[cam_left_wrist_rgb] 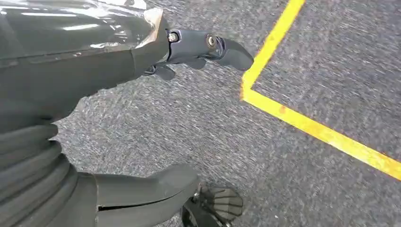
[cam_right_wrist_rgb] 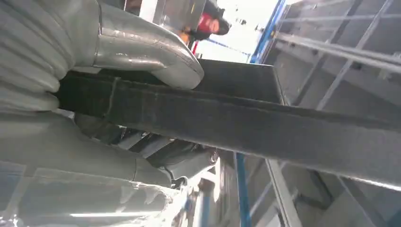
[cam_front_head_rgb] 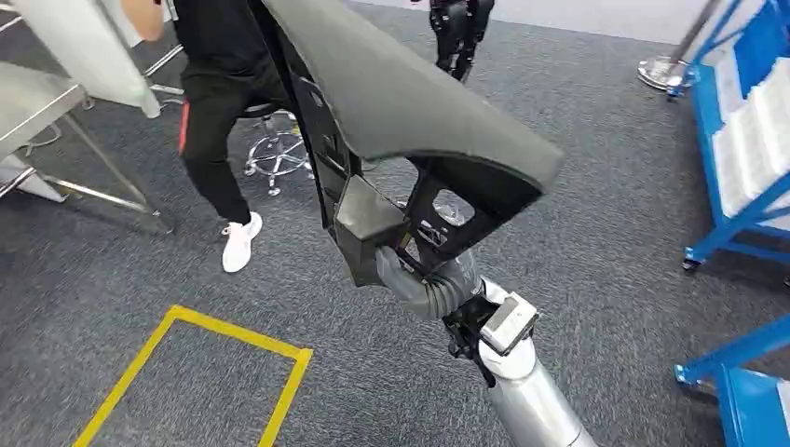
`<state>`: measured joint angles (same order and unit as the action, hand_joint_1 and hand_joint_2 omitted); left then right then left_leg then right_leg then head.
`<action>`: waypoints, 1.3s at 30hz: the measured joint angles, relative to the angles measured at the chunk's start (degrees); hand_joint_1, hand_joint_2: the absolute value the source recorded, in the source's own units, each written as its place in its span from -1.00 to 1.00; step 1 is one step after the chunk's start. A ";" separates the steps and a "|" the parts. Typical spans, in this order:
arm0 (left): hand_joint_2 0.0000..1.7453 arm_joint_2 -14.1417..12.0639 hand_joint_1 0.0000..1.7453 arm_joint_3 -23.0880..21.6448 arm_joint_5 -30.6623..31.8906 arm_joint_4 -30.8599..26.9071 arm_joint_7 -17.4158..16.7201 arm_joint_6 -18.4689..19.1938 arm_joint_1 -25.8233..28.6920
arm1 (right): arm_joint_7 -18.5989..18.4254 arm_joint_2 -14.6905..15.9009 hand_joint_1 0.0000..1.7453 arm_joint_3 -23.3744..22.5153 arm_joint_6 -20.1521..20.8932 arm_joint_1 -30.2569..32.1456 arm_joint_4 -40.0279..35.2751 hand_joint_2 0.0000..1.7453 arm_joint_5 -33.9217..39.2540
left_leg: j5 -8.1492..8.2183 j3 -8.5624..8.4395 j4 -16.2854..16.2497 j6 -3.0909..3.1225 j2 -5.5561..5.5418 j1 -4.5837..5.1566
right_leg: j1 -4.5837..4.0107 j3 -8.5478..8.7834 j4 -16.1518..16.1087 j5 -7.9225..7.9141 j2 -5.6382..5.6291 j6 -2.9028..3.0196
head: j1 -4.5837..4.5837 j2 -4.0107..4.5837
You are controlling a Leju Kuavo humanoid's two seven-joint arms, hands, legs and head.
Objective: Take the parts from the cabinet and place them on the table.
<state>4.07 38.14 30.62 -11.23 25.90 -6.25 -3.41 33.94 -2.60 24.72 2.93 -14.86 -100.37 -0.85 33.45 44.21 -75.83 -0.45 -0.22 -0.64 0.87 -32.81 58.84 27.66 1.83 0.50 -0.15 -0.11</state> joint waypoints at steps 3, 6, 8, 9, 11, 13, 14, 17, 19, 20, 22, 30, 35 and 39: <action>1.00 0.00 -1.00 0.15 0.04 -0.02 0.00 -0.28 0.18 | 0.00 -0.09 1.00 0.02 0.11 0.03 0.07 1.00 0.00 | -4.48 -2.68 5.66 0.48 0.31 0.06 | -0.27 0.15 0.00 0.21 2.18 0.22 | 0.02 0.00; 1.00 -0.18 -1.00 0.17 0.04 -0.09 0.00 -0.44 -0.10 | -0.02 -0.33 1.00 0.00 0.13 -0.07 0.07 1.00 0.02 | -7.51 -9.00 16.68 1.64 5.19 1.01 | -1.04 0.60 -0.02 0.70 3.76 -0.31 | 0.09 0.00; 1.00 -0.13 -1.00 0.17 0.13 -0.09 0.00 -0.48 -0.21 | 0.02 -0.39 1.00 0.04 0.15 -0.08 0.09 1.00 0.09 | -7.59 -8.76 16.94 1.97 3.87 1.36 | -0.71 0.76 -0.15 0.80 4.79 -0.62 | 0.07 0.00; 1.00 -0.22 -1.00 0.20 0.13 -0.09 0.00 -0.57 -0.19 | 0.02 -0.52 1.00 0.02 0.15 -0.07 0.11 1.00 0.13 | -7.62 -8.72 17.02 2.29 3.25 1.48 | -0.64 1.03 -0.46 0.79 5.46 -0.90 | 0.04 0.00; 1.00 0.00 -1.00 0.20 0.11 -0.09 0.00 -0.92 -0.01 | -0.04 -0.72 1.00 -0.04 0.17 -0.27 0.11 1.00 0.20 | -8.58 -10.04 18.61 3.00 1.80 0.79 | -0.74 0.96 0.21 1.51 3.27 -1.53 | 0.13 0.00; 1.00 0.13 -1.00 0.22 0.06 -0.09 0.04 -1.11 -0.34 | 0.04 -0.79 1.00 -0.11 0.28 -0.18 0.13 1.00 0.24 | -8.82 -10.07 18.78 3.43 0.41 0.60 | -0.47 -1.97 7.19 4.69 -0.96 -0.94 | 0.31 0.00; 1.00 0.22 -1.00 0.22 0.09 -0.09 0.13 -1.14 -0.43 | -0.07 -0.70 1.00 -0.26 0.31 0.05 0.22 1.00 0.20 | -8.82 -10.03 18.78 3.46 -0.46 0.56 | -0.30 -4.48 11.99 6.48 -1.35 -0.79 | 0.31 0.00; 1.00 0.50 -1.00 0.22 0.50 -0.09 0.17 -1.20 -0.30 | -0.11 -0.55 1.00 -0.33 0.48 0.26 0.57 1.00 0.17 | -8.77 -10.15 18.68 3.38 -3.24 0.48 | -0.10 -7.67 16.30 6.56 -1.57 -2.04 | 0.35 0.00; 1.00 0.81 -1.00 0.22 0.61 -0.09 0.20 -1.44 -0.30 | -0.13 -0.55 1.00 -0.35 0.48 0.24 0.72 1.00 0.17 | -8.61 -10.35 18.45 3.08 -5.10 0.29 | 0.33 -3.37 6.62 1.86 -2.25 -3.57 | 0.35 0.00; 1.00 0.83 -1.00 0.22 0.66 -0.09 0.20 -1.66 -0.34 | -0.13 -0.55 1.00 -0.35 0.48 0.18 0.79 1.00 0.17 | -8.37 -10.27 18.08 2.71 -6.01 0.16 | 0.88 -0.70 0.69 -0.37 -4.37 -4.11 | 0.37 0.00; 1.00 0.79 -1.00 0.26 0.65 -0.09 0.26 -1.92 -0.28 | -0.13 -0.52 1.00 -0.33 0.52 0.12 0.98 1.00 0.17 | -7.96 -9.86 17.62 1.90 -7.05 0.46 | 0.47 -0.13 -0.15 -0.32 -4.17 -2.65 | 0.35 0.00; 1.00 0.76 -1.00 0.52 0.66 -0.09 0.37 -2.12 -0.01 | -0.15 -0.94 1.00 -0.37 0.66 -0.07 1.40 1.00 0.17 | -0.24 -1.41 1.99 0.00 -0.17 0.03 | 0.14 0.13 -0.44 -0.30 -0.08 0.32 | -0.07 0.00; 1.00 0.74 -1.00 0.55 0.63 -0.09 0.44 -2.10 0.14 | -0.15 -0.96 1.00 -0.35 0.68 -0.11 1.66 1.00 0.17 | -8.15 -7.26 14.09 0.76 2.40 0.16 | -0.19 0.80 -0.44 0.33 3.11 0.26 | -0.09 0.00; 1.00 0.72 -1.00 0.96 0.55 -0.15 0.70 -1.79 -0.30 | -0.15 -1.03 1.00 -0.33 0.68 -0.07 1.68 1.00 0.17 | -8.00 -8.61 17.31 1.82 3.73 1.24 | -0.66 1.32 -0.58 0.95 5.17 -0.80 | 0.00 0.00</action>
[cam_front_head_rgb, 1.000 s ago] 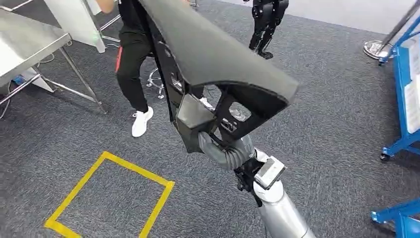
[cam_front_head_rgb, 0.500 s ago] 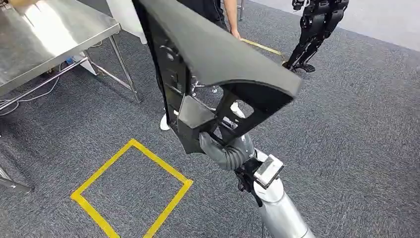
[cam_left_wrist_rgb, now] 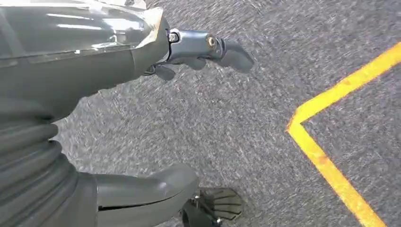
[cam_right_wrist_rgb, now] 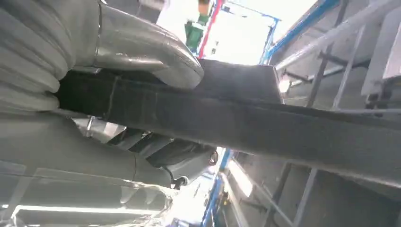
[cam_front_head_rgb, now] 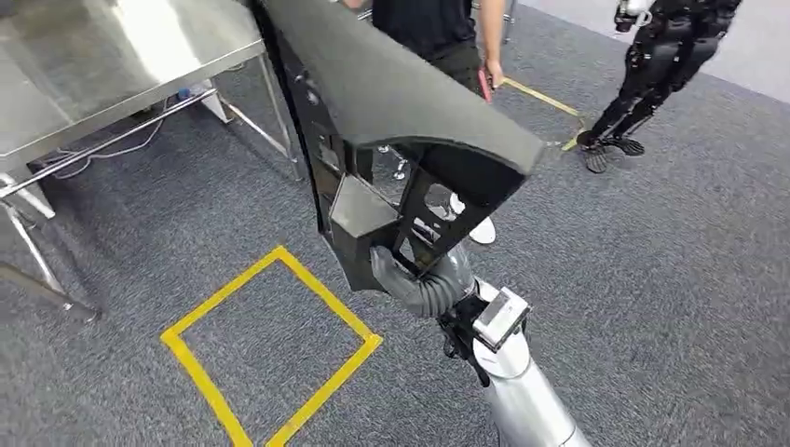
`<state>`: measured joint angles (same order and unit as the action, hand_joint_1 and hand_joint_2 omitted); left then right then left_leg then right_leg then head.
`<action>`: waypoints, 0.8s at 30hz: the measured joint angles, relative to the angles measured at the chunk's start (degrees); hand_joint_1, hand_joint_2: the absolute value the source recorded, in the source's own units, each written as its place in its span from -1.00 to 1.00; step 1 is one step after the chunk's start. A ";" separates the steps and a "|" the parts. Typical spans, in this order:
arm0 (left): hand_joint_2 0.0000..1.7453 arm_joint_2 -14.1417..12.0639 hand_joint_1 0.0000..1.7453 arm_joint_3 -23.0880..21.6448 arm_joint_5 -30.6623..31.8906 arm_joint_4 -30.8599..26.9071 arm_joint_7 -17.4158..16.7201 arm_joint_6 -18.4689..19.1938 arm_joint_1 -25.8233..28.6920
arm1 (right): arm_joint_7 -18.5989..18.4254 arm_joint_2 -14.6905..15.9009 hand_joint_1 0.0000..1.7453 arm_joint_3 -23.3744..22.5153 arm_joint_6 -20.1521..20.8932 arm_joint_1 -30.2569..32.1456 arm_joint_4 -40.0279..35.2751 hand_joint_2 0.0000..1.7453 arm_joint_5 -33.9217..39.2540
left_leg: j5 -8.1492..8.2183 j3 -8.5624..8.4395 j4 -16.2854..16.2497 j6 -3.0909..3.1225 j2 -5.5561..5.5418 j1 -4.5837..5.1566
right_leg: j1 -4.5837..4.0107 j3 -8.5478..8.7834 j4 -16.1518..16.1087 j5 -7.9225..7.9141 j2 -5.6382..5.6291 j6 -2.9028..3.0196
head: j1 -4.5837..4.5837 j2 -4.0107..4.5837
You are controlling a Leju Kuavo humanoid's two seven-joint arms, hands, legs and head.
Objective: Take the parts from the cabinet and place them on the table.
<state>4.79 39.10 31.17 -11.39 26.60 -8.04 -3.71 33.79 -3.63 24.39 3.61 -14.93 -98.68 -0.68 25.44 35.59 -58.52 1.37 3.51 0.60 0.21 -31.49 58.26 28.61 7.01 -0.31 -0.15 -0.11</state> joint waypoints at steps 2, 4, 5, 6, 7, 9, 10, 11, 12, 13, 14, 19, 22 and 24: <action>1.00 -0.02 -1.00 0.24 -0.09 0.00 0.39 0.26 0.22 | 0.00 -0.20 1.00 0.00 0.04 -0.02 0.00 1.00 0.00 | -0.72 -1.04 1.23 0.86 -1.57 -0.90 | -0.29 0.09 0.12 0.51 0.02 -0.75 | 0.00 0.00; 1.00 0.09 -1.00 0.33 -0.15 -0.02 1.07 0.85 0.06 | 0.13 -0.07 1.00 0.00 0.07 0.01 0.00 1.00 0.00 | -0.97 -1.32 1.48 1.37 -2.79 -0.86 | 0.13 -1.84 5.45 3.10 -5.13 -0.27 | 0.07 0.00; 1.00 0.09 -1.00 0.39 -0.15 -0.02 1.33 0.85 -0.11 | 0.06 0.07 1.00 -0.04 0.07 0.22 0.00 1.00 -0.04 | -0.97 -1.30 1.48 1.40 -3.69 -0.91 | 0.27 -4.18 9.94 4.87 -6.07 -0.01 | 0.31 0.00; 1.00 0.11 -1.00 0.46 -0.15 -0.02 1.47 0.87 -0.14 | 0.04 0.18 1.00 -0.07 0.07 0.57 0.07 1.00 -0.09 | -0.95 -1.23 1.48 1.42 -4.59 -0.91 | 0.45 -6.48 14.12 6.28 -6.41 0.04 | 0.31 0.00; 1.00 0.13 -1.00 0.57 -0.15 -0.02 1.60 0.87 -0.12 | 0.04 0.31 1.00 -0.04 0.07 0.86 0.07 1.00 -0.11 | -0.93 -1.25 1.47 1.43 -5.59 -0.91 | 0.51 -8.52 17.57 7.11 -6.57 -0.23 | 0.35 0.00; 1.00 0.20 -1.00 0.63 -0.17 0.00 1.71 0.94 0.05 | 0.04 0.33 1.00 -0.04 0.07 1.02 0.07 1.00 -0.13 | -0.86 -1.34 1.34 1.33 -7.39 -1.04 | 0.76 -8.29 15.52 5.18 -6.65 -1.37 | 0.35 0.00; 1.00 0.24 -1.00 0.65 -0.17 0.00 1.75 0.94 0.11 | 0.02 0.33 1.00 -0.02 0.07 1.03 0.05 1.00 -0.20 | -0.77 -1.46 1.24 1.13 -8.36 -1.17 | 1.03 -6.19 10.63 2.76 -6.96 -2.27 | 0.35 0.00; 1.00 0.26 -1.00 0.65 -0.17 0.00 1.81 0.94 0.11 | 0.02 0.33 1.00 -0.02 0.07 1.03 0.04 1.00 -0.20 | -0.65 -1.53 1.10 0.93 -9.05 -1.30 | 1.30 -4.23 6.36 0.91 -7.59 -2.84 | 0.35 0.00; 1.00 0.26 -1.00 0.65 -0.17 0.00 1.81 0.94 0.11 | 0.02 0.33 1.00 -0.02 0.07 1.03 0.04 1.00 -0.20 | -0.65 -1.53 1.10 0.93 -9.05 -1.30 | 1.30 -4.23 6.36 0.91 -7.59 -2.84 | 0.35 0.00; 1.00 0.26 -1.00 0.65 -0.17 0.00 1.81 0.94 0.11 | 0.02 0.33 1.00 -0.02 0.07 1.03 0.04 1.00 -0.20 | -0.65 -1.53 1.10 0.93 -9.05 -1.30 | 1.30 -4.23 6.36 0.91 -7.59 -2.84 | 0.35 0.00; 1.00 0.26 -1.00 0.65 -0.17 0.00 1.81 0.94 0.10 | 0.02 0.33 1.00 -0.02 0.07 1.03 0.04 1.00 -0.20 | -0.64 -1.53 1.08 0.91 -9.10 -1.31 | 1.32 -4.08 6.03 0.77 -7.68 -2.88 | 0.35 0.00; 1.00 0.15 -1.00 0.90 -0.17 0.00 1.90 1.01 0.59 | -0.07 -0.22 1.00 -0.04 0.13 0.95 0.00 1.00 -0.24 | 2.64 1.06 -3.83 -1.63 -5.25 -1.23 | 1.45 -1.23 0.63 -1.26 -8.44 0.36 | -0.07 0.00; 1.00 0.17 -1.00 0.89 -0.15 0.00 1.88 1.83 0.25 | -0.24 -0.20 1.00 -0.15 0.13 1.06 0.00 1.00 -0.22 | 7.88 7.73 -16.57 -2.01 -3.72 -1.41 | 1.03 -1.26 0.66 -1.05 -7.26 0.68 | -0.04 0.00; 1.00 0.17 -1.00 0.90 -0.15 0.00 1.88 1.95 0.35 | -0.26 -0.22 1.00 -0.13 0.13 1.05 0.00 1.00 -0.20 | 5.64 7.57 -15.57 -1.84 -3.71 -1.41 | 0.93 -1.15 0.67 -0.94 -6.80 0.77 | -0.02 0.00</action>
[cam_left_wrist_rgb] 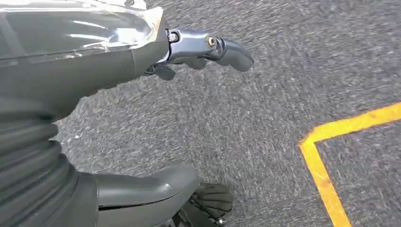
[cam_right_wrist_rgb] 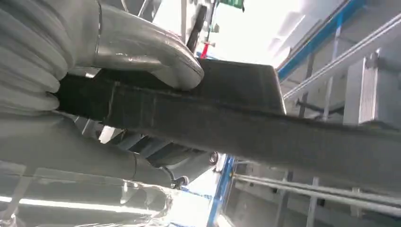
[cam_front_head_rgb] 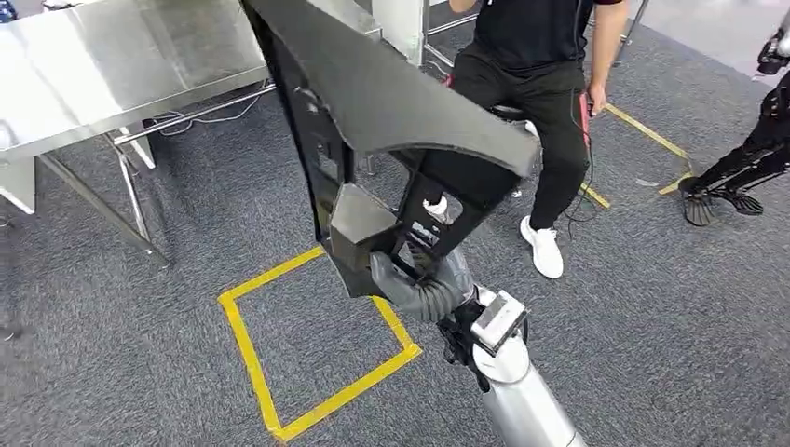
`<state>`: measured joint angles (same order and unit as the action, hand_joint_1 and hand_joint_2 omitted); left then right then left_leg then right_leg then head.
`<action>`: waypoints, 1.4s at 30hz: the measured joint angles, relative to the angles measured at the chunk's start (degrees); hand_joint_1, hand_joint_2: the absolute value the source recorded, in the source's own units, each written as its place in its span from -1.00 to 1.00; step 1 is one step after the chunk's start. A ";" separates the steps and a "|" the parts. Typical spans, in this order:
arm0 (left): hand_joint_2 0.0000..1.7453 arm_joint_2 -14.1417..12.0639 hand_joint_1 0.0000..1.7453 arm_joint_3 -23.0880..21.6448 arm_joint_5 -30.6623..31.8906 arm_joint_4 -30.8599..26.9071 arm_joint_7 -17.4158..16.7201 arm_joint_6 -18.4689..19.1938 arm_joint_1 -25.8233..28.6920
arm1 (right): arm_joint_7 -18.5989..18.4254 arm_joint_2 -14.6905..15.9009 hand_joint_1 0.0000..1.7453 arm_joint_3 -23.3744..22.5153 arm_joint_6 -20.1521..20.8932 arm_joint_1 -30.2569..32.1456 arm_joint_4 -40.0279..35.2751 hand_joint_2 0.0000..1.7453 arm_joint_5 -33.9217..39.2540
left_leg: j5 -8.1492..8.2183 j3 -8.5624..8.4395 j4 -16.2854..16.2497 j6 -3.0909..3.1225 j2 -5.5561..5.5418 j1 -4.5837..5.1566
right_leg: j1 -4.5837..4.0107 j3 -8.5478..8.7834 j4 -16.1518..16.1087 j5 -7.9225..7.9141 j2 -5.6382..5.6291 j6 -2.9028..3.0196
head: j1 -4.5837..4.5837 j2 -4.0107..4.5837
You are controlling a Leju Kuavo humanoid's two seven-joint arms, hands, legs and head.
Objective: Take the parts from the cabinet and place them on the table.
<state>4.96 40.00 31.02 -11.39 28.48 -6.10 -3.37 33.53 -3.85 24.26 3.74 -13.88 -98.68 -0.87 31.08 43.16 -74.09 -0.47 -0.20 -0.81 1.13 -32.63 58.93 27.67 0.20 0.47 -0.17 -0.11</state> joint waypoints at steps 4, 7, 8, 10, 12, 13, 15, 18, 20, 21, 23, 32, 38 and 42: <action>1.00 -0.17 -1.00 0.00 0.24 0.00 -0.07 0.09 -0.19 | -0.24 -0.31 1.00 -0.31 -0.20 -0.11 0.00 1.00 -0.02 | -5.58 -7.84 15.23 1.38 0.90 0.65 | -0.72 0.16 0.06 0.34 0.34 -0.34 | 0.02 0.00; 1.00 -0.07 -1.00 0.02 0.33 0.00 -0.26 0.48 -0.23 | -0.52 -0.28 1.00 -0.65 -0.35 -0.02 0.00 1.00 -0.31 | -5.98 -7.83 15.57 0.68 0.51 0.91 | -0.96 -0.07 0.18 0.59 0.48 -0.32 | 0.11 0.00; 1.00 -0.07 -1.00 0.04 0.33 0.00 -0.37 0.57 -0.24 | -0.55 -0.31 1.00 -0.77 -0.35 -0.02 0.00 1.00 -0.31 | -5.93 -7.81 15.56 0.86 0.34 1.10 | -0.98 0.01 0.10 0.53 0.54 -0.45 | 0.11 0.00; 1.00 -0.13 -1.00 0.04 0.33 0.00 -0.39 0.70 -0.24 | -0.55 -0.31 1.00 -0.94 -0.35 -0.02 0.00 1.00 -0.31 | -5.92 -7.80 15.56 1.07 0.22 1.27 | -0.94 0.18 -0.08 0.52 0.68 -0.47 | 0.11 0.00; 1.00 -0.15 -1.00 0.04 0.33 0.00 -0.44 0.81 -0.24 | -0.55 -0.31 1.00 -0.98 -0.35 -0.02 0.00 1.00 -0.31 | -5.93 -7.79 15.56 1.22 0.11 1.30 | -0.94 0.30 -0.30 0.41 0.74 -0.67 | 0.11 0.00; 1.00 -0.13 -1.00 0.04 0.33 0.00 -0.46 0.81 -0.24 | -0.55 -0.31 1.00 -1.03 -0.35 -0.02 0.00 1.00 -0.33 | -5.91 -7.78 15.56 1.40 0.04 1.30 | -0.94 0.35 -0.41 0.39 0.76 -0.70 | 0.11 0.00; 1.00 -0.11 -1.00 0.04 0.33 0.00 -0.48 0.81 -0.24 | -0.55 -0.31 1.00 -1.09 -0.37 -0.03 0.00 1.00 -0.33 | -5.88 -7.79 15.55 1.52 0.03 1.30 | -0.93 0.45 -0.53 0.34 0.77 -0.77 | 0.11 0.00; 1.00 -0.09 -1.00 0.04 0.46 0.00 -0.63 0.98 -0.24 | -0.66 -0.31 1.00 -1.09 -0.42 -0.02 0.00 1.00 -0.59 | -5.84 -7.81 15.55 1.69 0.02 1.34 | -0.73 0.45 -0.62 0.26 0.78 -0.92 | 0.11 0.00; 1.00 -0.13 -1.00 0.04 0.72 0.00 -0.70 1.14 -0.24 | -0.68 -0.31 1.00 -1.09 -0.44 -0.04 0.00 1.00 -0.72 | -5.77 -7.74 15.45 1.76 0.02 1.39 | -0.48 0.52 -0.80 0.20 0.80 -1.00 | 0.11 0.00; 1.00 -0.35 -1.00 0.04 0.79 -0.02 -0.72 1.14 -0.26 | -0.68 -0.39 1.00 -1.09 -0.44 -0.03 0.00 1.00 -0.79 | -5.46 -7.75 15.61 2.73 -0.03 1.55 | 0.36 0.89 -1.44 0.04 0.97 -2.02 | 0.00 0.00; 1.00 -0.20 -1.00 0.04 0.96 -0.02 -0.74 1.16 -0.21 | -0.83 -0.70 1.00 -1.20 -0.50 -0.08 -0.09 1.00 -0.83 | -6.64 -9.85 18.51 3.58 0.03 0.53 | -0.24 1.30 -1.69 -0.07 0.76 -2.32 | 0.15 0.00; 1.00 0.24 -1.00 0.04 1.40 -0.02 -0.74 1.16 -0.29 | -0.92 -0.44 1.00 -1.33 -0.52 0.09 -0.11 1.00 -1.01 | -4.95 -11.00 17.50 1.49 -1.15 -0.96 | 1.90 -2.07 1.29 -1.21 0.10 -5.70 | 0.26 0.00; 1.00 0.00 -1.00 0.09 1.64 -0.11 -0.70 1.16 -0.23 | -1.03 -0.52 1.00 -1.36 -0.50 0.15 -0.02 1.00 -1.14 | -2.81 -11.18 15.92 -0.29 -1.09 -1.34 | 1.35 -0.73 0.82 0.17 -0.27 -2.06 | 0.28 0.00; 1.00 0.00 -1.00 0.09 1.81 -0.11 -0.66 1.14 -0.25 | -1.03 -0.57 1.00 -1.38 -0.50 0.11 0.00 1.00 -1.11 | 2.55 -1.92 0.65 -0.34 0.08 -1.19 | 0.51 0.50 0.81 1.37 -0.11 -0.47 | 0.31 0.00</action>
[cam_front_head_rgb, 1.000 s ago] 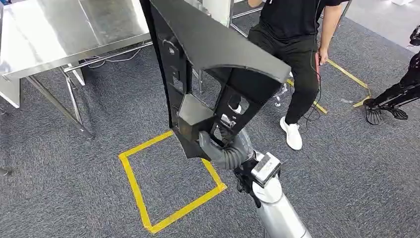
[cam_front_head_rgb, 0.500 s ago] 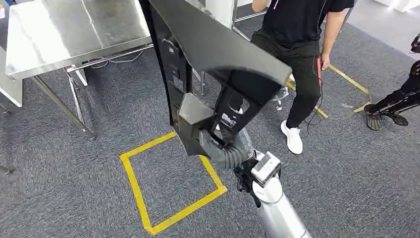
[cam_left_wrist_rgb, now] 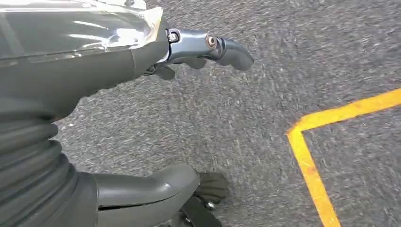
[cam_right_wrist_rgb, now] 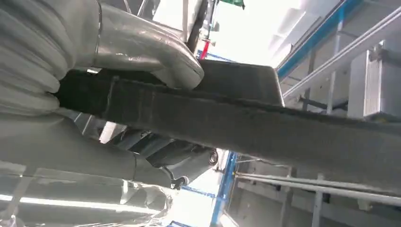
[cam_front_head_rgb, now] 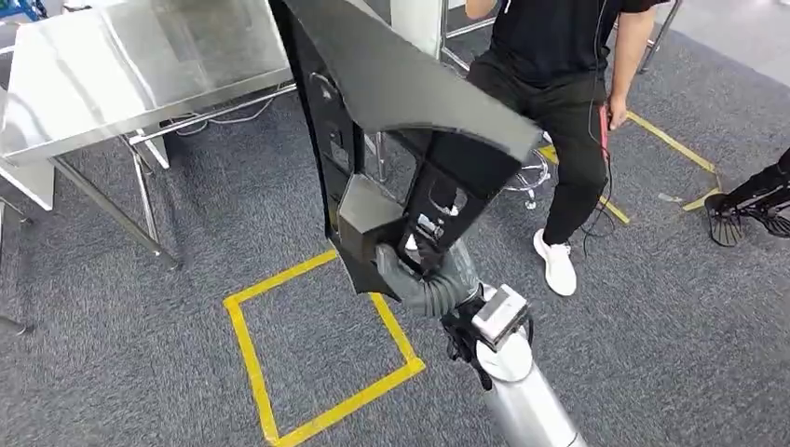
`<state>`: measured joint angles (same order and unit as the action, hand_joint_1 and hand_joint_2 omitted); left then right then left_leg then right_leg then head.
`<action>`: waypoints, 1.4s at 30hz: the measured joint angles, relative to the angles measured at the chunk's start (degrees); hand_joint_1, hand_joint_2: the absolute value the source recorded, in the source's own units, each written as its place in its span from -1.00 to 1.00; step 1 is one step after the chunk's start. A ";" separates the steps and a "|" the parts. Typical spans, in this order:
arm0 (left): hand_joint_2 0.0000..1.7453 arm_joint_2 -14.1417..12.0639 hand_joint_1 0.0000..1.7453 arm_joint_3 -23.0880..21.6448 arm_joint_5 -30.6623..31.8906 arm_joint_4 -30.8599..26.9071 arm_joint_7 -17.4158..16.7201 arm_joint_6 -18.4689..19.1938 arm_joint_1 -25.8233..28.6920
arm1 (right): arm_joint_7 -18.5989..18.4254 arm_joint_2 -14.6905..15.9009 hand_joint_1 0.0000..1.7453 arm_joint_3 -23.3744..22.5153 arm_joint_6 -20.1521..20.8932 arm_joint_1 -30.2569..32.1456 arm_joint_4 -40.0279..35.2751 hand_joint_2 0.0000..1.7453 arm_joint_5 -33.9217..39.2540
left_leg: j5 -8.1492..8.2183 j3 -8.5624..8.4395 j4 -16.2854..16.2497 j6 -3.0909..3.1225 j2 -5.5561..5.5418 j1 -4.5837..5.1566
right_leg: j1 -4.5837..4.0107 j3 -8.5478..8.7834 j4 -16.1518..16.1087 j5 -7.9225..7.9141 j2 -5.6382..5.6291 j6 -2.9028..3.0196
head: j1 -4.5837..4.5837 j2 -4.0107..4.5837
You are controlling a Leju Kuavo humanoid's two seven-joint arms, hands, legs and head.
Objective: Take the parts from the cabinet and place them on the table.
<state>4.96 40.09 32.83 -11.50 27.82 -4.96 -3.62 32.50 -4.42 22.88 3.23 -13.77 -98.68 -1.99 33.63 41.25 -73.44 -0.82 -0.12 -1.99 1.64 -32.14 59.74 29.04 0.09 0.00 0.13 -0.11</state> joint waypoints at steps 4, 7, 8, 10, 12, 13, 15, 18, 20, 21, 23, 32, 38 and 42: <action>1.00 0.09 -1.00 0.00 0.07 0.00 -0.04 0.00 0.34 | 0.00 -0.09 1.00 0.00 0.00 0.06 0.00 1.00 0.00 | -7.95 1.61 4.64 2.44 -0.06 1.12 | -1.30 2.22 -0.08 1.84 -0.17 0.39 | -0.06 0.00; 1.00 -0.17 -1.00 0.00 0.20 0.04 -0.09 -0.04 0.36 | 0.00 -0.09 1.00 0.00 0.02 -0.02 0.11 1.00 0.00 | -10.81 -2.30 12.61 5.84 0.60 2.56 | -1.71 3.70 -1.40 2.93 -0.13 0.19 | 0.44 0.00; 1.00 -0.37 -1.00 0.00 0.15 -0.18 -0.07 -0.28 0.27 | -0.02 -0.22 1.00 0.00 0.00 -0.08 0.13 1.00 0.02 | -10.30 -2.95 13.93 6.03 0.51 3.22 | -0.92 4.36 -1.98 3.00 0.00 -0.23 | 0.35 0.00; 1.00 -0.37 -1.00 0.00 0.15 -0.17 -0.24 -0.33 0.48 | -0.02 -0.24 1.00 0.02 0.00 0.06 0.15 1.00 0.02 | -9.78 -5.03 16.02 6.53 0.35 3.56 | -1.02 5.53 -1.86 1.79 0.23 -1.56 | 0.33 0.00; 1.00 -0.22 -1.00 0.02 0.15 -0.22 -0.37 -0.33 0.56 | 0.00 -0.20 1.00 0.02 0.00 -0.18 0.20 1.00 0.00 | -9.85 -8.26 18.26 5.98 0.15 3.03 | -0.96 4.95 1.38 1.44 0.07 -2.40 | 0.15 0.00; 1.00 -0.13 -1.00 0.02 0.15 -0.22 -0.42 -0.35 0.36 | 0.04 -0.20 1.00 0.09 0.02 -0.53 0.24 1.00 -0.02 | -9.51 -9.14 18.71 6.20 0.01 2.76 | -1.02 2.76 5.37 1.58 -0.21 -2.37 | 0.06 0.00; 1.00 0.00 -1.00 0.02 0.20 -0.22 -0.92 -0.39 0.15 | -0.02 -0.13 1.00 0.13 0.02 -0.61 0.39 1.00 0.02 | -8.38 -10.01 18.75 5.62 -0.35 2.52 | -0.90 -3.45 13.12 4.74 -0.21 -1.79 | 0.22 0.00; 1.00 0.50 -1.00 0.04 0.33 -0.22 -1.29 -0.44 0.42 | -0.04 0.04 1.00 0.17 0.02 -0.55 0.68 1.00 0.11 | -6.47 -12.13 18.72 4.50 -0.82 2.03 | -0.32 -7.48 13.09 6.60 -0.17 -2.47 | 0.22 0.00; 1.00 0.68 -1.00 0.04 0.61 -0.22 -1.46 -0.46 0.51 | -0.07 0.09 1.00 0.20 0.02 -0.55 0.72 1.00 0.11 | -4.83 -14.22 18.56 3.59 -1.09 1.44 | 0.34 -5.56 4.42 1.48 -0.10 -4.87 | 0.22 0.00; 1.00 0.68 -1.00 0.04 0.66 -0.22 -1.49 -0.46 0.55 | -0.07 0.11 1.00 0.22 0.02 -0.54 0.81 1.00 0.11 | -3.87 -14.07 18.48 2.99 -1.13 1.49 | 0.83 -4.74 -0.19 -3.25 -0.05 -6.29 | 0.33 0.00; 1.00 0.55 -1.00 0.11 0.68 -0.22 -1.62 -0.46 0.40 | -0.22 0.13 1.00 0.33 0.09 -0.58 1.16 1.00 0.04 | -2.07 -14.79 17.96 2.18 -1.15 1.83 | 0.19 -4.02 -1.39 -4.77 0.35 -3.22 | 0.46 0.00; 1.00 0.50 -1.00 0.15 0.68 -0.24 -1.66 -0.48 0.47 | -0.11 -0.28 1.00 0.22 0.18 -0.84 1.16 1.00 0.11 | 3.67 -0.75 -0.27 0.24 -0.21 1.01 | 0.48 1.55 -2.63 -1.00 -0.26 -0.13 | -0.11 0.00; 1.00 0.39 -1.00 0.70 0.68 -0.15 -1.79 -0.44 0.88 | 0.11 -0.24 1.00 0.42 0.18 -0.47 1.57 1.00 0.02 | -13.10 -0.78 14.56 2.49 1.57 1.88 | -0.33 7.56 -2.36 3.98 -0.63 -1.46 | -0.57 0.00; 1.00 0.59 -1.00 0.76 0.79 -0.22 -1.96 -0.59 0.14 | 0.11 -0.44 1.00 0.46 0.17 -0.47 1.49 1.00 -0.68 | -12.16 -2.47 14.66 2.91 -0.13 1.83 | -0.72 8.86 -3.16 6.19 0.11 -2.88 | -0.35 0.00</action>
<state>5.55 40.85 33.61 -11.72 25.86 -5.55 -3.48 32.61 -4.85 23.34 3.41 -14.24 -97.20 -2.67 21.48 38.78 -58.79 2.09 -0.26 -0.16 0.92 -23.28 56.59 35.23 0.20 -2.88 -0.22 -0.11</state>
